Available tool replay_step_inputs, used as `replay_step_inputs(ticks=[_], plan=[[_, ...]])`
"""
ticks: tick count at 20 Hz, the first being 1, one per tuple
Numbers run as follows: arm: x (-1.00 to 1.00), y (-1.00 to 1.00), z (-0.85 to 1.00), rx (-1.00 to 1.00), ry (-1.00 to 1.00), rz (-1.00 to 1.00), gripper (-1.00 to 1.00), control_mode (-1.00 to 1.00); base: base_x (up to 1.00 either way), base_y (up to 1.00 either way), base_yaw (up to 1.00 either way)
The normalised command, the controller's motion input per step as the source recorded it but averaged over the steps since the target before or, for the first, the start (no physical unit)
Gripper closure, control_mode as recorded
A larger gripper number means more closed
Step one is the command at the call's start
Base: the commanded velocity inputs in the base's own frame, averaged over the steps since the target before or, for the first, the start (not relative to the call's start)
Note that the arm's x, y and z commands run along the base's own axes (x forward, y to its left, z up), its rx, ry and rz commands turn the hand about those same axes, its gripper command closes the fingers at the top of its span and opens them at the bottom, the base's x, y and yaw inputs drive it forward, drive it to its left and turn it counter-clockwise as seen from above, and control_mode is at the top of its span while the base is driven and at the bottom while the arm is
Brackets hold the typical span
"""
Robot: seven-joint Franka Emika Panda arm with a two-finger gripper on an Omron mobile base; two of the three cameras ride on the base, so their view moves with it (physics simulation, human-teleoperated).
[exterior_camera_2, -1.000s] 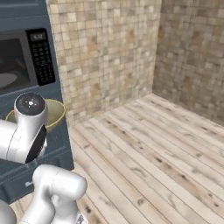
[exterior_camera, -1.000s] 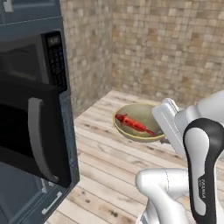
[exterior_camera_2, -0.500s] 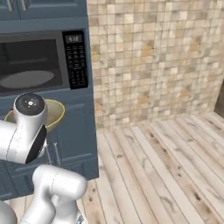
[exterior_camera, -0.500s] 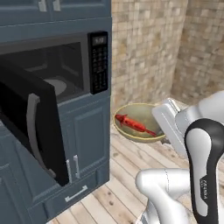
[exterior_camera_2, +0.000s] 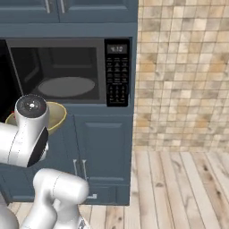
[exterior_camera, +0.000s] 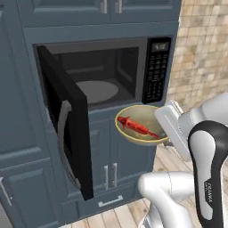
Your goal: Remove the peach from the bowl and place it on the small plate. Then place the bowl with only the fish in the microwave, close the door, and press the start button to microwave the fish.
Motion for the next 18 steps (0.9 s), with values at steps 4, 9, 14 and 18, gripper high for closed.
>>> replay_step_inputs(ticks=[4,9,14,18], plan=[[0.0,0.0,0.0,0.0,0.0,0.0,1.0,1.0,0.56,-0.07,0.5],[0.0,0.0,0.0,0.0,0.0,0.0,1.0,1.0,0.21,0.0,0.2],[0.0,0.0,0.0,0.0,0.0,0.0,1.0,1.0,0.08,-0.02,0.09],[0.0,0.0,0.0,0.0,0.0,0.0,1.0,1.0,0.35,0.0,0.13]])
